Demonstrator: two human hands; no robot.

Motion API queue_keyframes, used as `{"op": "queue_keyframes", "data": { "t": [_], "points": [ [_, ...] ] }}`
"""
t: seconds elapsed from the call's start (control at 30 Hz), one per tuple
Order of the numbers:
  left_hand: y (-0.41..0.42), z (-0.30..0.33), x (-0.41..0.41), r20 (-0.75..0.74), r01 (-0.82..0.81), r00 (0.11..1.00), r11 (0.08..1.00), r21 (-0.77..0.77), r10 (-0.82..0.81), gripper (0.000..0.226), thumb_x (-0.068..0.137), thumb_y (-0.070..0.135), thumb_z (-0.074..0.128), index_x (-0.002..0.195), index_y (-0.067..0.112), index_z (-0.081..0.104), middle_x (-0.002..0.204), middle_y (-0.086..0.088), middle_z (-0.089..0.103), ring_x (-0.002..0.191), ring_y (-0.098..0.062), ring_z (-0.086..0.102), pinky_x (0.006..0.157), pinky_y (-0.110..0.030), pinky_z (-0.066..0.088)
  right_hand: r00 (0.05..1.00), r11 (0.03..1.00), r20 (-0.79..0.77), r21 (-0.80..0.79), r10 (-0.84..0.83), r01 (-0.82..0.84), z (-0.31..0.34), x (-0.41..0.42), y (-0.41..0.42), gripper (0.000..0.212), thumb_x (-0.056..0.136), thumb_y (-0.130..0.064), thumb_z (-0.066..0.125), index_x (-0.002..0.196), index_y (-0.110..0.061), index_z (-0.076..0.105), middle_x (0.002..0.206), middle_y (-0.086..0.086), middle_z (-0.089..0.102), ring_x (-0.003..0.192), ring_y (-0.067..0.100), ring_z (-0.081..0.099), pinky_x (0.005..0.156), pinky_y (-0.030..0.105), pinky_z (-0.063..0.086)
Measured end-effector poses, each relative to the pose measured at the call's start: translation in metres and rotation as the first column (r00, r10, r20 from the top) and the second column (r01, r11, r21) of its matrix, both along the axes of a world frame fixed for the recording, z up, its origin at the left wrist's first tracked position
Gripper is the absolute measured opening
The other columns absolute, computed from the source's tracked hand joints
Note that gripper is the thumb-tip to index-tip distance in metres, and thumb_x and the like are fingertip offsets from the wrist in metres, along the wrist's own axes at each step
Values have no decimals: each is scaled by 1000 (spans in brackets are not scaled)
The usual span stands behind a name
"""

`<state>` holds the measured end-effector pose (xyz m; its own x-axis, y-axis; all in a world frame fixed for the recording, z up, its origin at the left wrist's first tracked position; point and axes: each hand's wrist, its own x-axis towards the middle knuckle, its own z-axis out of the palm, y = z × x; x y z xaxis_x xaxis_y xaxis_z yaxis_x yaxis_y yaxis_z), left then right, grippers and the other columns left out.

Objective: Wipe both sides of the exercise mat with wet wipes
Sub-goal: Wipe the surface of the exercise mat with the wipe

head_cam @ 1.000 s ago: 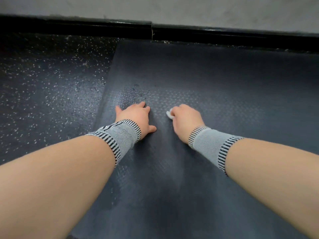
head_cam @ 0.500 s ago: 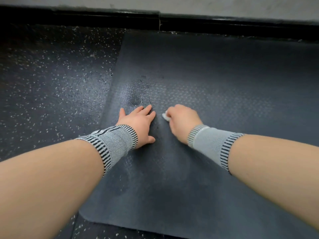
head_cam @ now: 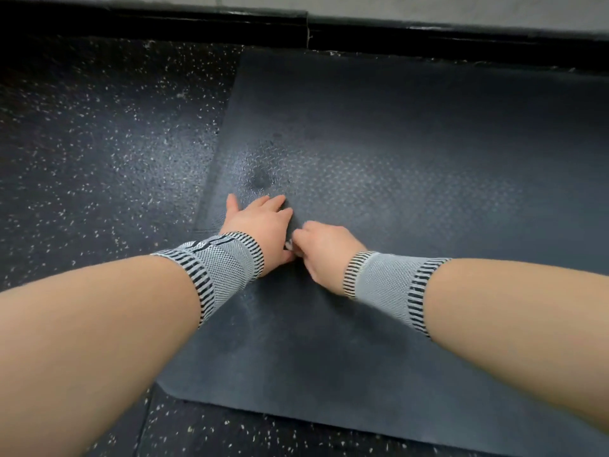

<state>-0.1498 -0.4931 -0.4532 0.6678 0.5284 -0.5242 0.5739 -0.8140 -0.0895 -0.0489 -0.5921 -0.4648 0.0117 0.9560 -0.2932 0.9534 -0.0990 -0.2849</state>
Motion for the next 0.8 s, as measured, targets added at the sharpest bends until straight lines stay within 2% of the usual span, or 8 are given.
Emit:
{"op": "queue_keyframes", "data": {
  "t": [0.07,0.2,0.3,0.4,0.5,0.57,0.7,0.8],
  "points": [
    [-8,2,-8,-28,49,998,999,-7,-49,82,87,61,57,152,24,25,162,5,12,149,-16,13,113,-65,9,998,998,52,-37,44,-43,2,24,-11,21,91,-18,48,111,-14,53,114,8,50,102,32,57,82,37,45],
    [-15,2,-18,-65,71,995,997,-25,-72,88,86,60,59,154,23,18,163,6,6,149,-16,12,114,-65,8,950,961,146,19,-277,277,0,67,-21,19,91,-17,46,107,-13,54,113,8,52,106,30,55,83,35,41],
    [-15,1,-15,-51,59,997,998,-32,-61,89,85,61,61,154,23,19,163,6,7,149,-16,13,114,-65,9,936,943,118,12,-332,333,-2,31,-7,20,92,-18,46,111,-13,53,114,9,53,104,31,56,82,34,42],
    [-16,1,-19,-52,71,996,997,-15,-72,89,85,60,59,154,23,18,164,6,5,149,-16,12,114,-65,9,997,996,-3,18,-82,82,-2,-11,-13,23,92,-17,47,114,-15,53,114,9,53,102,32,57,82,35,44],
    [-20,2,-22,-52,67,996,997,-27,-68,87,87,60,58,154,23,18,164,6,4,150,-17,10,115,-65,8,993,991,-38,-56,116,-118,2,7,-39,22,87,-17,50,109,-19,53,111,5,50,99,32,57,83,37,45],
    [-23,1,-26,-49,65,997,997,-37,-67,87,86,61,58,154,23,18,164,5,3,150,-17,10,114,-65,7,998,997,53,-71,31,-27,1,41,-49,19,87,-18,51,106,-18,54,111,4,51,103,29,56,83,36,43],
    [-26,-3,-30,-47,35,998,998,-53,-37,93,85,61,59,155,22,12,164,5,-1,151,-17,5,114,-65,7,927,934,114,25,-356,356,-1,56,-42,17,92,-21,47,105,-13,55,109,9,54,103,31,55,82,34,40],
    [-27,-4,-30,-38,31,999,998,-48,-33,94,86,62,58,156,22,11,164,6,-2,151,-17,4,114,-64,7,967,968,35,-9,-252,253,-5,4,-32,19,90,-19,48,107,-13,54,113,10,55,104,33,56,84,35,43]
  ]
}}
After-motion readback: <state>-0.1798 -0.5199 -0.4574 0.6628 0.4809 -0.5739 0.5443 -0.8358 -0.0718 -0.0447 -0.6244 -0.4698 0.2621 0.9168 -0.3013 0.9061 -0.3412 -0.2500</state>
